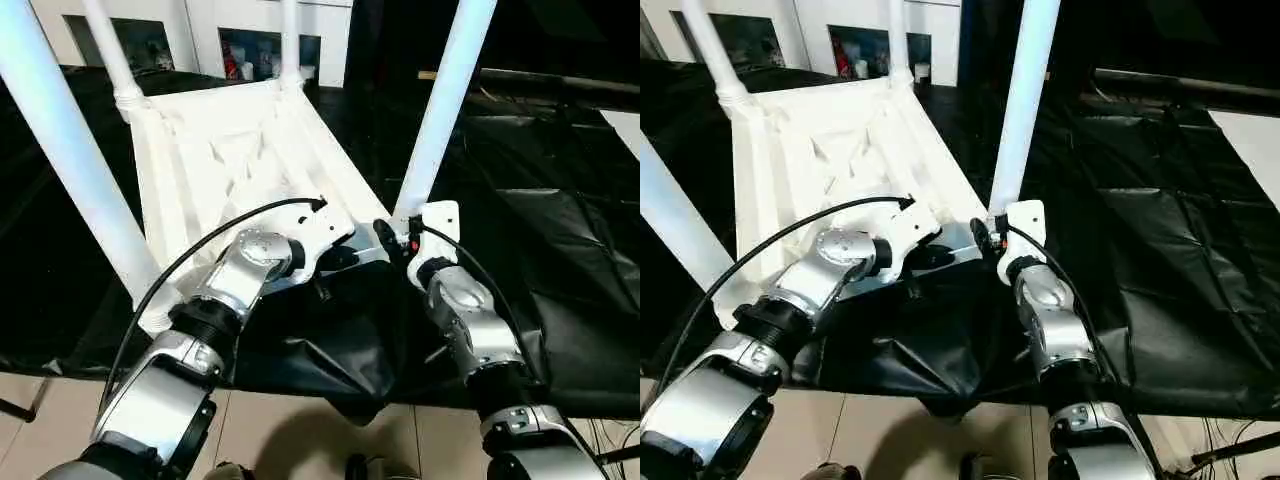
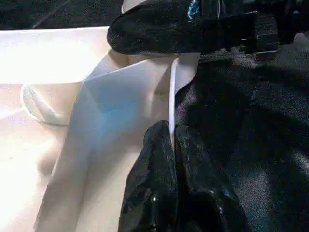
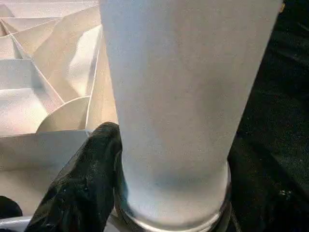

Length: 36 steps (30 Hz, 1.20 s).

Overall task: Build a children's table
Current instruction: Rotate leg to tighten

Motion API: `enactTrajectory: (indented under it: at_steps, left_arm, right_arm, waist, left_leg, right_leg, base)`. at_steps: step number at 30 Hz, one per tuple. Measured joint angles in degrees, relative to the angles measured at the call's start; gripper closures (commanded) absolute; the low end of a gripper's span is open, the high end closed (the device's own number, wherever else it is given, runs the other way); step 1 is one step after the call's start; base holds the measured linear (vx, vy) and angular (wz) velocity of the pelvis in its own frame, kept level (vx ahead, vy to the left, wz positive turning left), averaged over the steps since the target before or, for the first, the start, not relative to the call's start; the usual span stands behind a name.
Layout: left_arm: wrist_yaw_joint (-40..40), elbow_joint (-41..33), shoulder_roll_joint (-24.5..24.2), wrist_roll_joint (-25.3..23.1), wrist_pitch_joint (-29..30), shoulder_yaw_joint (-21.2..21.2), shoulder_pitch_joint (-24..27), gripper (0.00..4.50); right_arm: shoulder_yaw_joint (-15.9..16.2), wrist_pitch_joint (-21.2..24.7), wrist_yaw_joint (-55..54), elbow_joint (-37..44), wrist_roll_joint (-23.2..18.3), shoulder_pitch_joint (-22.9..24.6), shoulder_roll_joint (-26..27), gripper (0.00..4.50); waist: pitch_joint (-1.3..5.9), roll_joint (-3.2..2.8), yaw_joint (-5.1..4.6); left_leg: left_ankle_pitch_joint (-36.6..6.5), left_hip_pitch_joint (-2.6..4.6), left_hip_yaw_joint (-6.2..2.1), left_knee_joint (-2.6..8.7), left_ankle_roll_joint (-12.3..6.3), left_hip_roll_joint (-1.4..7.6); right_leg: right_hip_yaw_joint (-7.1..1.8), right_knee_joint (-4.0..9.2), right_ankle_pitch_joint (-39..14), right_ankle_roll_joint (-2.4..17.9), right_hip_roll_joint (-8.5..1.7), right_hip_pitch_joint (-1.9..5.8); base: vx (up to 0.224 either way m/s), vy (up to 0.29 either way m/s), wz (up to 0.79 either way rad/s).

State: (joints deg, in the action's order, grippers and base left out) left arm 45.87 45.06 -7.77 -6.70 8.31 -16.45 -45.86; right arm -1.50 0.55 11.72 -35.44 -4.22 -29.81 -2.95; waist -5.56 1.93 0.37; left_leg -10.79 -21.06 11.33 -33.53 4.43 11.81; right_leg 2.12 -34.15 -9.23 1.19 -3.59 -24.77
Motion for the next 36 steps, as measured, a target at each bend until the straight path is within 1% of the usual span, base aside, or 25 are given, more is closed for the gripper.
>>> enactTrajectory:
  at_steps: [2,5,6,7,10,11,13,18,21,23,26,27,30,31,32,36]
  left_arm:
    - [0.01,0.0,-0.13,-0.29,-0.41,-0.21,0.01,4.5]
    - [0.13,-0.18,-1.3,-0.37,-1.21,-0.18,0.12,4.5]
    - [0.34,-0.35,-1.88,-0.36,-1.32,-0.15,0.18,4.5]
    - [1.24,-1.0,-2.78,-0.3,-1.52,-0.12,0.43,4.5]
    - [5.03,-3.41,-5.56,0.03,-2.26,-0.17,1.72,4.5]
    - [7.04,-4.49,-6.71,0.5,-2.73,-0.15,2.5,4.5]
    - [10.61,-6.16,-8.31,0.97,-3.7,-0.2,3.48,4.5]
    - [22.58,-12.33,-14.22,4.48,-7.02,-1.15,7.66,4.5]
    - [26.27,-13.45,-15.51,5.77,-7.16,-1.49,8.25,4.5]
    - [27.13,-14.37,-15.79,5.85,-6.95,-1.51,8.77,4.5]
    - [28.02,-14.96,-16.1,5.97,-6.94,-1.45,9.24,4.5]
    - [28.08,-14.94,-16.09,5.97,-6.94,-1.44,9.28,4.5]
    - [28.57,-14.93,-16.23,6.07,-6.9,-1.46,9.38,4.5]
    - [28.73,-14.93,-16.28,6.09,-6.9,-1.47,9.39,4.5]
    - [28.77,-14.93,-16.29,6.1,-6.9,-1.49,9.39,4.5]
    - [29.15,-15.14,-16.28,6.1,-6.86,-1.53,9.39,4.5]
  right_arm:
    - [-0.16,-0.43,0.41,0.01,0.09,0.12,-0.01,1.08]
    - [-0.07,-2.12,3.79,1.07,0.04,1.29,-0.11,1.01]
    - [-0.03,-2.42,4.9,1.4,-0.16,1.47,-0.36,0.71]
    - [0.32,-2.45,7.06,1.64,-0.75,1.57,-1.26,0.71]
    - [3.0,-2.38,17.43,4.61,-2.99,1.66,-5.63,0.59]
    - [3.97,-2.24,21.24,5.65,-3.34,1.67,-7.55,0.59]
    - [4.69,-1.29,26.92,6.75,-4.72,1.7,-10.05,0.59]
    - [8.15,-0.15,42.21,8.72,-5.89,3.56,-16.59,0.59]
    - [9.73,0.36,47.84,9.97,-6.64,3.81,-18.19,0.59]
    - [11.83,0.41,51.53,10.63,-6.62,4.15,-20.0,0.59]
    - [12.23,0.5,53.23,10.51,-6.62,4.47,-20.71,0.59]
    - [12.19,0.56,53.25,10.41,-6.65,4.42,-20.51,0.76]
    - [12.04,1.36,53.56,9.83,-7.11,3.85,-19.84,1.06]
    - [12.04,1.47,53.82,9.82,-7.19,3.63,-19.81,1.06]
    - [12.04,1.51,54.07,9.82,-7.3,3.29,-19.71,1.29]
    - [11.85,1.74,54.57,9.82,-7.54,3.18,-19.77,1.61]
  waist:
    - [-0.01,-0.03,0.03]
    - [-0.07,0.04,-0.19]
    - [-0.12,0.09,-0.31]
    - [-0.18,0.11,-0.37]
    - [-0.31,0.23,-0.82]
    - [-0.31,0.23,-0.8]
    - [-0.32,0.23,-0.66]
    - [-0.32,0.17,0.08]
    - [-0.32,0.17,0.41]
    - [-0.33,0.19,0.56]
    - [-0.33,0.2,0.65]
    - [-0.33,0.2,0.67]
    - [-0.34,0.19,0.75]
    - [-0.33,0.19,0.81]
    - [-0.33,0.19,0.88]
    - [-0.33,0.19,1.33]
  left_leg:
    - [0.0,-0.01,0.0,0.09,0.0,0.01]
    - [0.0,-0.04,-0.02,0.2,0.0,0.04]
    - [0.0,-0.05,-0.02,0.21,0.0,0.04]
    - [0.0,-0.08,-0.07,0.21,0.0,0.04]
    - [0.0,-0.11,-0.13,0.37,0.0,0.06]
    - [0.0,-0.1,-0.15,0.44,0.0,0.06]
    - [0.01,-0.08,-0.14,0.59,-0.01,0.07]
    - [0.2,-0.02,-0.07,0.66,-0.32,0.09]
    - [0.05,-0.08,0.04,0.55,-0.54,0.03]
    - [-0.05,-0.07,0.1,0.48,-0.65,0.01]
    - [-0.07,-0.04,0.12,0.42,-0.67,0.04]
    - [-0.06,-0.02,0.11,0.39,-0.66,0.05]
    - [-0.04,0.02,0.1,0.37,-0.64,0.09]
    - [-0.04,0.02,0.1,0.36,-0.64,0.1]
    - [-0.04,0.02,0.11,0.36,-0.63,0.1]
    - [-0.05,0.01,0.13,0.37,-0.63,0.09]
  right_leg:
    - [0.04,0.0,0.01,0.0,0.0,-0.04]
    - [0.06,0.0,0.09,-0.07,0.04,-0.14]
    - [0.06,0.04,0.17,-0.16,0.05,-0.16]
    - [0.09,0.05,0.2,-0.19,0.05,-0.19]
    - [0.12,0.08,0.22,-0.21,0.12,-0.24]
    - [0.13,0.08,0.21,-0.21,0.14,-0.24]
    - [0.15,0.13,0.17,-0.25,0.16,-0.3]
    - [0.16,0.13,-0.11,0.01,0.18,-0.34]
    - [0.09,0.17,-0.26,0.21,0.07,-0.35]
    - [0.08,0.2,-0.32,0.31,0.02,-0.32]
    - [0.09,0.12,-0.32,0.31,0.02,-0.32]
    - [0.1,0.08,-0.32,0.31,0.03,-0.32]
    - [0.11,-0.01,-0.32,0.3,0.06,-0.32]
    - [0.11,-0.02,-0.32,0.3,0.06,-0.32]
    - [0.11,-0.02,-0.32,0.3,0.06,-0.31]
    - [0.1,0.02,-0.32,0.3,0.06,-0.32]
  base:
    - [0.0,0.0,0.0]
    - [0.0,0.0,0.0]
    - [0.0,0.0,0.0]
    - [0.0,0.0,0.0]
    - [0.0,0.0,0.0]
    - [0.0,0.0,0.0]
    - [0.0,0.0,0.0]
    - [0.021,0.004,0.0]
    - [0.019,0.006,0.01]
    - [0.0,0.0,0.0]
    - [0.0,0.0,0.0]
    - [0.0,0.0,0.0]
    - [0.0,0.0,0.0]
    - [0.0,0.0,0.0]
    - [0.0,0.0,0.0]
    - [0.0,0.0,0.0]
